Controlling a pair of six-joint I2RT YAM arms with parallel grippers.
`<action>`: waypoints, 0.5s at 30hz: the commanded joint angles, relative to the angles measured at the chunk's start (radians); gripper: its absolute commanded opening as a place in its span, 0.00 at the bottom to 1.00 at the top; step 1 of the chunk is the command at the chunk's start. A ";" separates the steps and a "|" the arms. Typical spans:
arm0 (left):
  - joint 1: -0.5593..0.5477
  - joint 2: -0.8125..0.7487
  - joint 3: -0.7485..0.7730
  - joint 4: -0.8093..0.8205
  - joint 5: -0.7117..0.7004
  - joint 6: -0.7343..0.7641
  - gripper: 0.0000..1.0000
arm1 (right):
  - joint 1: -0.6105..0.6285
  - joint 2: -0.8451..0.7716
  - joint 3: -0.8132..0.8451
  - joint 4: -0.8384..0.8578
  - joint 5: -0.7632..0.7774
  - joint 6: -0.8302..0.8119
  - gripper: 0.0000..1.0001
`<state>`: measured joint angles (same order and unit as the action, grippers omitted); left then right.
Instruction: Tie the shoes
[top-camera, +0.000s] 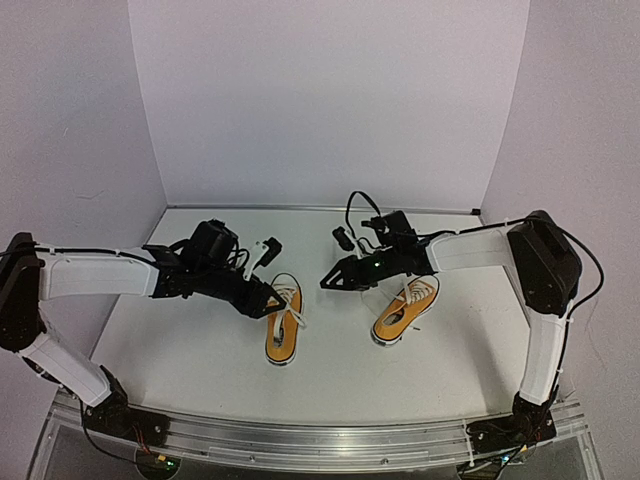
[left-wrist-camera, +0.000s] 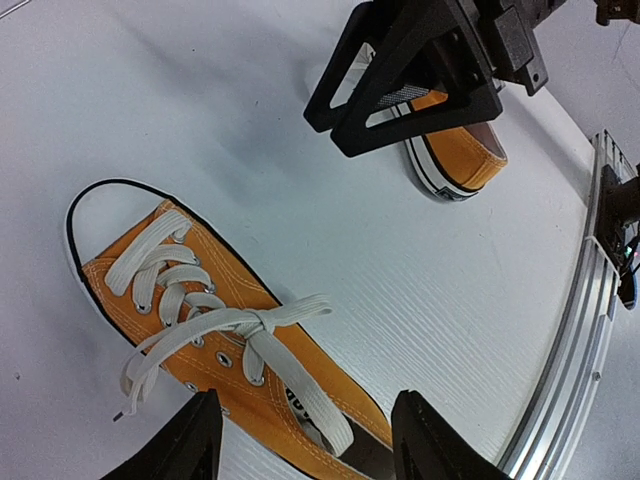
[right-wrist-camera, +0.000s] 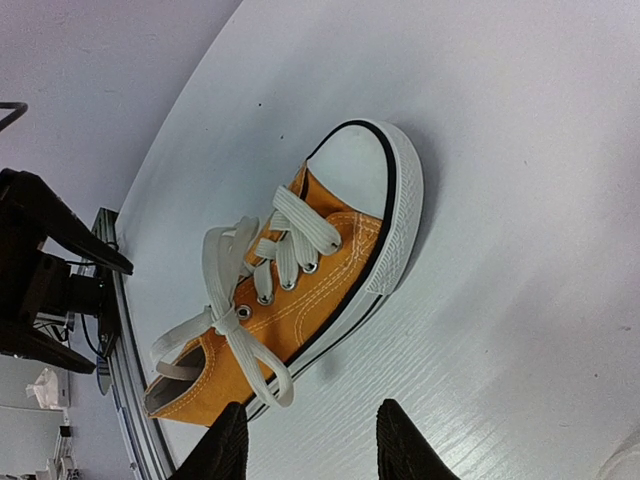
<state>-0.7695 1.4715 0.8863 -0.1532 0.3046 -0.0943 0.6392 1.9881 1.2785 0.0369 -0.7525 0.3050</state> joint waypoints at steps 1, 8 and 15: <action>-0.003 -0.040 -0.012 0.007 -0.011 -0.019 0.60 | -0.005 -0.021 0.014 0.017 -0.016 -0.003 0.41; -0.004 -0.047 -0.044 -0.004 0.008 -0.040 0.58 | -0.004 -0.018 0.011 0.021 -0.038 0.005 0.41; -0.004 0.062 -0.006 -0.037 0.074 -0.057 0.56 | -0.004 -0.023 0.000 0.029 -0.035 0.009 0.41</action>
<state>-0.7696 1.4732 0.8479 -0.1815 0.3201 -0.1323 0.6392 1.9881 1.2785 0.0387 -0.7756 0.3126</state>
